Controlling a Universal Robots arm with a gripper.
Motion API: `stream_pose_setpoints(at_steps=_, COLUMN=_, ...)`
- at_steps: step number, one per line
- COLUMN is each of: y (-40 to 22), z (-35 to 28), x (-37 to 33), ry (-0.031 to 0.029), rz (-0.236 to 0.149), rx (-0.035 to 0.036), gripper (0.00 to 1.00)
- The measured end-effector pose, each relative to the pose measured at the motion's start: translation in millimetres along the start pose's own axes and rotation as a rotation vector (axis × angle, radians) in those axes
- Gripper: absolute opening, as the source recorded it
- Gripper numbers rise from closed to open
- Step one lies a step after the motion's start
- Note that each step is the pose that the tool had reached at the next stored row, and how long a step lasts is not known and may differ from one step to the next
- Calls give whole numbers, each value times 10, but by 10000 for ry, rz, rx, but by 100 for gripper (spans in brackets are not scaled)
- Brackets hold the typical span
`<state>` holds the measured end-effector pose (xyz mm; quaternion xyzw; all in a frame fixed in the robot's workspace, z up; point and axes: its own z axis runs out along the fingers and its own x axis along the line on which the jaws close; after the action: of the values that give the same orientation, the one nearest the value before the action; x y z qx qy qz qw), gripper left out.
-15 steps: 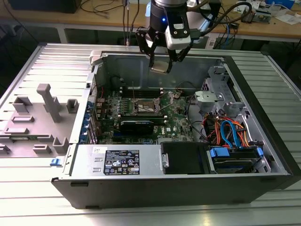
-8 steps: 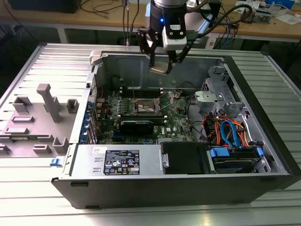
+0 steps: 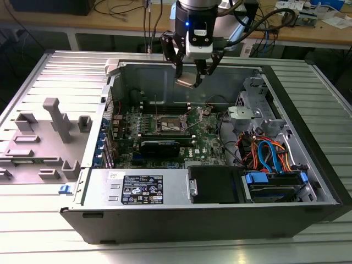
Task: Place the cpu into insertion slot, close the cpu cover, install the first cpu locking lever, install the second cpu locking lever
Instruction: 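Place the cpu into insertion slot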
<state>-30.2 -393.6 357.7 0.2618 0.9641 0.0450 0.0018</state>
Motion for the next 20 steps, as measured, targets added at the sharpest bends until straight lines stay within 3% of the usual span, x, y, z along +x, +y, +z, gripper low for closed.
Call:
stream_pose_setpoints(at_steps=5, y=0, z=1, x=1, ry=-22, rz=255, rx=-5, gripper=54)
stream_pose_setpoints(at_steps=20, y=-1, z=1, x=1, ry=-25, rz=291, rx=-6, gripper=54)
